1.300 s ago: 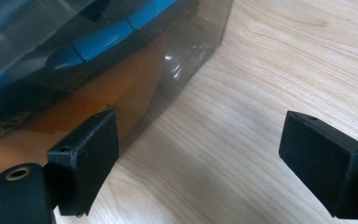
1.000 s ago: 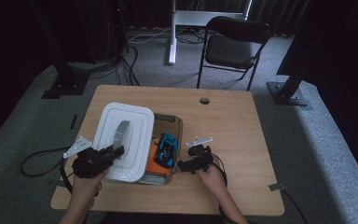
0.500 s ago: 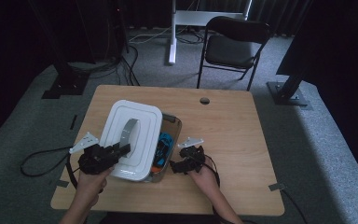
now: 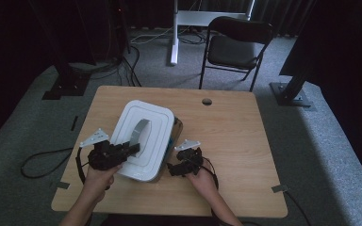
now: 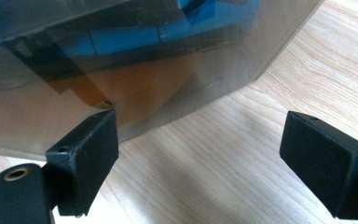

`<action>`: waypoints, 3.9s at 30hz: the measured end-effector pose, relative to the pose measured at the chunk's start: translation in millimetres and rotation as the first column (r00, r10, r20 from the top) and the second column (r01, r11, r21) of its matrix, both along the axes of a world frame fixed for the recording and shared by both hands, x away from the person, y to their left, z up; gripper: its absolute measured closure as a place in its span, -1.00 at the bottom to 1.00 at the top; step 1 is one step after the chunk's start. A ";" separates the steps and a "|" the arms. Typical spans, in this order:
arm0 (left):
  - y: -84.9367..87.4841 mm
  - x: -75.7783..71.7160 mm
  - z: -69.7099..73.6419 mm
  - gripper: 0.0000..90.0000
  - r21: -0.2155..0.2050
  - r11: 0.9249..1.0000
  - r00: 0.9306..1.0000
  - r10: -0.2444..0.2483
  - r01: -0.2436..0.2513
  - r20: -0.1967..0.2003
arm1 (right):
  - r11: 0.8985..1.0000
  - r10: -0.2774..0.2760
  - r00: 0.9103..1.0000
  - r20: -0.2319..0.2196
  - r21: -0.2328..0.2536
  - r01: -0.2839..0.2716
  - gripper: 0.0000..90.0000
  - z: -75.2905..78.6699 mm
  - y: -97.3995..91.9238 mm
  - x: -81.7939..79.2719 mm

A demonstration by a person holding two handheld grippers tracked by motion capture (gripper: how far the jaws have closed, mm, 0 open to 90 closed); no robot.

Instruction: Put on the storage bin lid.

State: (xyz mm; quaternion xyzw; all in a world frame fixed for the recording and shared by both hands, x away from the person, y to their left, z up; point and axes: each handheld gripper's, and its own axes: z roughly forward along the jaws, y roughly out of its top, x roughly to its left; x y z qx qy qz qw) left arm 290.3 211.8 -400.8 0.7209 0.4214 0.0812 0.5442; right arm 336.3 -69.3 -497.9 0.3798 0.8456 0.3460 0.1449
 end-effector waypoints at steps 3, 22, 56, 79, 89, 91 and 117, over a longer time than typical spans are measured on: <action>-3.3 4.7 0.7 0.55 0.011 1.000 1.000 -0.017 0.017 -0.006 | 1.000 -0.004 1.000 0.010 -0.001 0.004 -0.75 1.5 -4.1 -1.4; -10.0 38.1 -7.0 0.55 0.038 0.997 0.992 -0.067 0.071 -0.106 | 0.999 -0.046 0.999 0.004 0.011 0.046 -0.75 3.4 -22.1 0.5; -15.6 49.8 -18.8 0.28 0.101 0.993 0.987 -0.038 0.054 -0.155 | 0.998 -0.063 0.998 -0.008 0.009 0.063 -0.75 2.5 -29.9 1.3; -7.9 36.9 -10.4 -0.60 0.171 0.981 0.996 -0.081 0.087 -0.042 | 0.996 -0.081 0.997 0.003 0.023 0.081 -0.75 3.9 -35.2 1.6; -0.1 33.8 -5.3 -0.99 0.199 0.978 0.998 -0.062 0.061 -0.002 | 0.996 -0.080 0.997 -0.001 0.028 0.080 -0.75 3.3 -37.1 1.6; 4.2 33.6 -4.2 -0.99 0.198 0.979 0.998 -0.059 0.056 0.009 | 0.996 -0.087 0.996 0.007 0.034 0.087 -0.75 3.8 -38.6 0.9; 55.7 44.6 -27.0 -0.99 0.225 0.962 0.988 0.143 -0.152 0.055 | 0.994 -0.101 0.995 0.015 0.046 0.101 -0.75 2.7 -41.7 -1.1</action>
